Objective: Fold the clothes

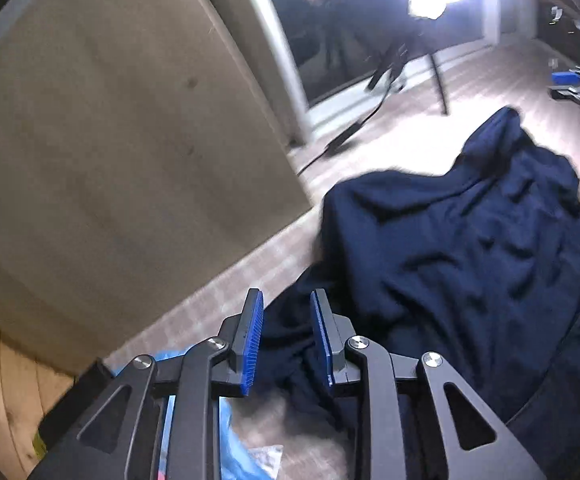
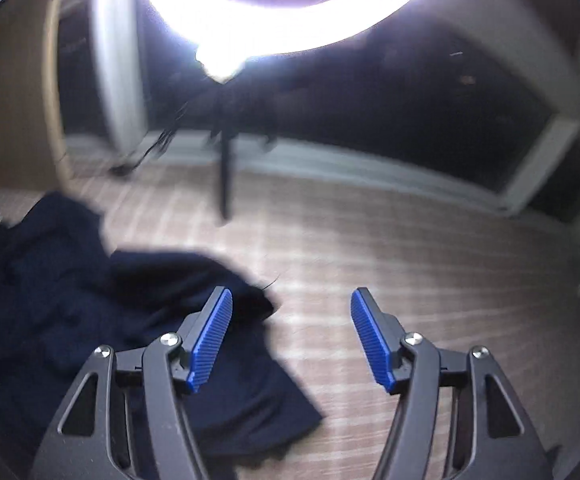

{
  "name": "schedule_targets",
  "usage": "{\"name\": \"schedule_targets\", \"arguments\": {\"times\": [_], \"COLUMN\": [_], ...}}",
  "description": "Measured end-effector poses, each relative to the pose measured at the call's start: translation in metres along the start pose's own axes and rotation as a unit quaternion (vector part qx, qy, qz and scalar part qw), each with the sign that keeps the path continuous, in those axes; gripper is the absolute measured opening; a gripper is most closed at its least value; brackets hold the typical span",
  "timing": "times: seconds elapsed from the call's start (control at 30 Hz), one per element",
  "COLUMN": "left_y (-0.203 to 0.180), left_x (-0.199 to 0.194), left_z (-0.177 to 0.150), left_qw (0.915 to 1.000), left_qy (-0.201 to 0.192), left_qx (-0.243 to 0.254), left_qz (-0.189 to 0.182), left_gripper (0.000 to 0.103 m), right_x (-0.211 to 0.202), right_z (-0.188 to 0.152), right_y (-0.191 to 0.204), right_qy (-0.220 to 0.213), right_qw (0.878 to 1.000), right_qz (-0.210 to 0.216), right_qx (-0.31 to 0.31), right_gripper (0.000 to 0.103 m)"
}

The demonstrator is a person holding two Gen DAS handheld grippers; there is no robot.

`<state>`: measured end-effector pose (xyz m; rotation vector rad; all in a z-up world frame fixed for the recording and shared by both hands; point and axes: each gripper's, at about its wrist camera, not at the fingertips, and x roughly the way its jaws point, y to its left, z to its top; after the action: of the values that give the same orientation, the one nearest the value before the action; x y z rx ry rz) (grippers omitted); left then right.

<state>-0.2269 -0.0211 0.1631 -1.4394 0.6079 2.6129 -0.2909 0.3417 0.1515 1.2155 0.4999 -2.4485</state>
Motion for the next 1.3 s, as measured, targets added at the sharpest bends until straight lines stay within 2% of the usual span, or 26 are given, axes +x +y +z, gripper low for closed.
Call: {"name": "schedule_targets", "arguments": {"times": [0.03,0.13,0.23,0.33,0.4,0.43,0.47,0.5,0.53,0.57,0.63,0.73,0.8,0.87,0.93,1.07,1.17,1.23,1.3], "left_y": [-0.002,-0.019,-0.043,-0.064,-0.066,-0.065,-0.061,-0.057,-0.052,-0.046,-0.035,-0.026,-0.019,-0.012,-0.009,-0.009,-0.030,-0.050,-0.072], "left_x": [0.004,0.031,0.062,0.103,0.124,0.134,0.145,0.150,0.150,0.146,0.121,0.072,0.023,-0.026,-0.068,-0.146,-0.190,-0.216,-0.241], "left_z": [0.000,0.013,0.028,0.044,0.053,0.056,0.058,0.059,0.059,0.058,0.051,0.034,0.010,-0.022,-0.062,-0.150,-0.225,-0.273,-0.319], "left_qw": [1.0000,0.9990,0.9985,0.9987,0.9990,0.9991,0.9985,0.9976,0.9972,0.9971,0.9979,0.9987,0.9983,0.9969,0.9958,0.9940,0.9934,0.9926,0.9913], "left_qy": [-0.001,-0.015,-0.005,0.014,0.030,0.040,0.051,0.056,0.055,0.051,0.031,-0.005,-0.033,-0.054,-0.059,-0.052,-0.023,-0.005,0.011], "left_qx": [-0.006,-0.015,-0.001,0.020,0.017,0.013,0.008,0.000,-0.012,-0.022,-0.040,-0.044,-0.048,-0.057,-0.069,-0.096,-0.110,-0.120,-0.131], "left_qz": [-0.005,-0.039,-0.054,-0.045,-0.030,-0.011,0.019,0.041,0.050,0.053,0.041,0.027,0.007,0.002,0.000,0.002,0.023,0.013,-0.006], "left_gripper": [0.024,0.025,0.027,0.027,0.027,0.027,0.027,0.027,0.027,0.027,0.027,0.027,0.027,0.027,0.028,0.029,0.029,0.029,0.030], "right_x": [0.010,0.036,0.065,0.095,0.107,0.111,0.115,0.119,0.120,0.114,0.101,0.060,0.019,-0.017,-0.055,-0.122,-0.168,-0.195,-0.200], "right_z": [-0.004,-0.009,-0.009,-0.012,-0.015,-0.014,-0.012,-0.011,-0.008,-0.006,-0.002,-0.011,-0.029,-0.051,-0.084,-0.159,-0.231,-0.280,-0.310], "right_y": [0.003,0.010,0.013,0.015,0.018,0.017,0.017,0.016,0.010,0.001,-0.017,-0.036,-0.046,-0.052,-0.054,-0.045,-0.035,-0.029,-0.020], "right_qy": [0.009,0.023,0.040,0.066,0.075,0.081,0.088,0.095,0.090,0.079,0.058,0.021,-0.011,-0.040,-0.055,-0.054,-0.043,-0.034,-0.021], "right_qw": [1.000,0.999,0.998,0.996,0.994,0.994,0.995,0.995,0.995,0.995,0.992,0.995,0.993,0.989,0.985,0.986,0.988,0.988,0.988], "right_qz": [-0.003,0.033,0.055,0.061,0.077,0.066,0.049,0.032,-0.026,-0.058,-0.085,-0.009,0.027,0.071,0.106,0.126,0.122,0.124,0.130], "right_qx": [-0.008,0.000,0.009,0.011,0.015,0.015,0.016,0.016,0.022,0.035,0.066,0.096,0.114,0.125,0.124,0.095,0.081,0.081,0.083], "right_gripper": [0.061,0.061,0.061,0.061,0.059,0.029,0.004,0.003,0.003,0.008,0.018,0.024,0.030,0.039,0.039,0.039,0.039,0.039,0.039]}}
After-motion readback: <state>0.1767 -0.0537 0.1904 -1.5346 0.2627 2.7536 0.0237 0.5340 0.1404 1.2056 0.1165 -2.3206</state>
